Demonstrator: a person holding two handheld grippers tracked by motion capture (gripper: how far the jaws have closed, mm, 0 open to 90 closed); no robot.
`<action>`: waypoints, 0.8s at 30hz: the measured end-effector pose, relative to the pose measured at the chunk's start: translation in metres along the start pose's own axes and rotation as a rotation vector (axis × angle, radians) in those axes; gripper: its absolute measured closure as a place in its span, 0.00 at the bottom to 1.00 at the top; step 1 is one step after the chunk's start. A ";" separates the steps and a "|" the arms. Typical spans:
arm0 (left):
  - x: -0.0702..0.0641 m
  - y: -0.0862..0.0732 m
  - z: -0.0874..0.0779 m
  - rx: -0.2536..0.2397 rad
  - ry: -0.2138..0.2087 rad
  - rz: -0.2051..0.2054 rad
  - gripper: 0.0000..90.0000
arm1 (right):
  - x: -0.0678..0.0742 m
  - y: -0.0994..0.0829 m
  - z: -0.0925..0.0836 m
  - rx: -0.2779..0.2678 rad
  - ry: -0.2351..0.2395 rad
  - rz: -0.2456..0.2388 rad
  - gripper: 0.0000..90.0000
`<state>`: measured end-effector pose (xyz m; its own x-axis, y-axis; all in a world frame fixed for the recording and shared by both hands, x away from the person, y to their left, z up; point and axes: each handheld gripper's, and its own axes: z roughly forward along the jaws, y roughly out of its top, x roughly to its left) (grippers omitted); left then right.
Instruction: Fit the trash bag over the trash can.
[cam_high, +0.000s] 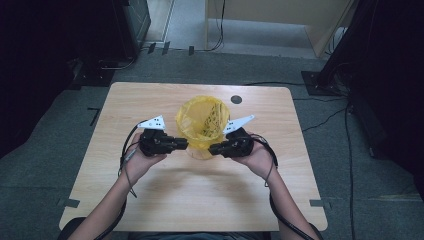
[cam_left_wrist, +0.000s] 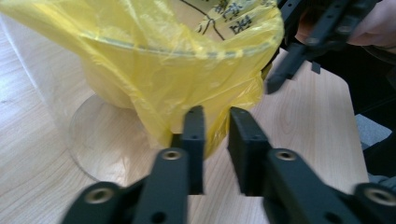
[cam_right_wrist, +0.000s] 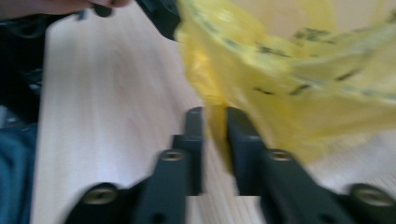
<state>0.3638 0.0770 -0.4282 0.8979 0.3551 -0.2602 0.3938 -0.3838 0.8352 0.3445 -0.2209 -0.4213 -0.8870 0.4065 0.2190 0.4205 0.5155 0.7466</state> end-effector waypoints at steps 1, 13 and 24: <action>0.000 0.000 -0.001 -0.005 0.002 0.003 0.77 | 0.001 0.001 -0.002 -0.003 0.012 -0.004 0.77; 0.000 0.005 -0.020 -0.092 -0.001 -0.026 0.59 | 0.013 0.015 -0.040 -0.103 0.067 -0.041 0.63; 0.003 0.012 -0.031 -0.156 0.038 -0.029 0.51 | 0.000 0.016 -0.063 -0.230 -0.116 -0.007 0.61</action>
<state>0.3648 0.0998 -0.4043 0.8771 0.3976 -0.2693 0.3816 -0.2367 0.8935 0.3388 -0.2601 -0.3699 -0.8566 0.4939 0.1493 0.3480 0.3394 0.8739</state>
